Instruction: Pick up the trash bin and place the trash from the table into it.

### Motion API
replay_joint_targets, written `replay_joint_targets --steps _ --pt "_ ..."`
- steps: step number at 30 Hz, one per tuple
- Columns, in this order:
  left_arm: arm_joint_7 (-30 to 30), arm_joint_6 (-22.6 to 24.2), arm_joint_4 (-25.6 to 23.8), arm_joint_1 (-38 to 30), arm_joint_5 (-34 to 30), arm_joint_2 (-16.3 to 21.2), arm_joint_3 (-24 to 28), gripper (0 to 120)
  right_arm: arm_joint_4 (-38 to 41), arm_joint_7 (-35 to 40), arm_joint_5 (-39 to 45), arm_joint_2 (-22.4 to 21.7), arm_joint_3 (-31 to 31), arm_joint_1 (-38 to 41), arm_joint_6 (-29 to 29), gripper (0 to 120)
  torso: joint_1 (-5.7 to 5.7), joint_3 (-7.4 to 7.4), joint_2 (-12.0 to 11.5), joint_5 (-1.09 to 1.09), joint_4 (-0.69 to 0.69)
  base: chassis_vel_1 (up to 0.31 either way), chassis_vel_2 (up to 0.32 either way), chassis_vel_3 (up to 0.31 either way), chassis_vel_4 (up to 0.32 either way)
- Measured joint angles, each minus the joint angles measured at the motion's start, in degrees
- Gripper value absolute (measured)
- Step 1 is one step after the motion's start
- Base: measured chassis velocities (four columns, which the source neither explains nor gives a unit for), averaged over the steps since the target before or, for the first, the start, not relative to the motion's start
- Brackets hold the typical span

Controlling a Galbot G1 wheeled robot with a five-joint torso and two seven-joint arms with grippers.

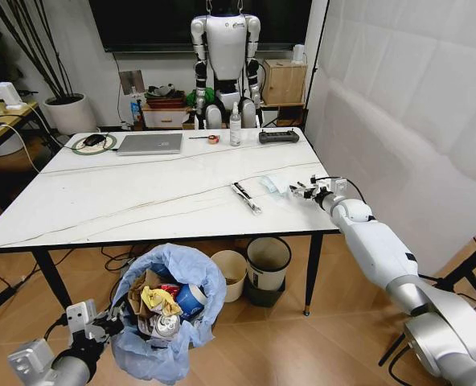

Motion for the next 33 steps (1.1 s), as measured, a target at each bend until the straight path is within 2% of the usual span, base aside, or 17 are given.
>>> replay_joint_targets --steps 33 --pt "0.3 -0.3 1.0 -1.1 -0.7 1.0 -0.4 0 -5.5 -1.5 -0.7 1.8 1.4 2.1 0.4 100 0.0 0.0 0.0 -0.01 0.0 0.0 0.0 0.0 0.0"
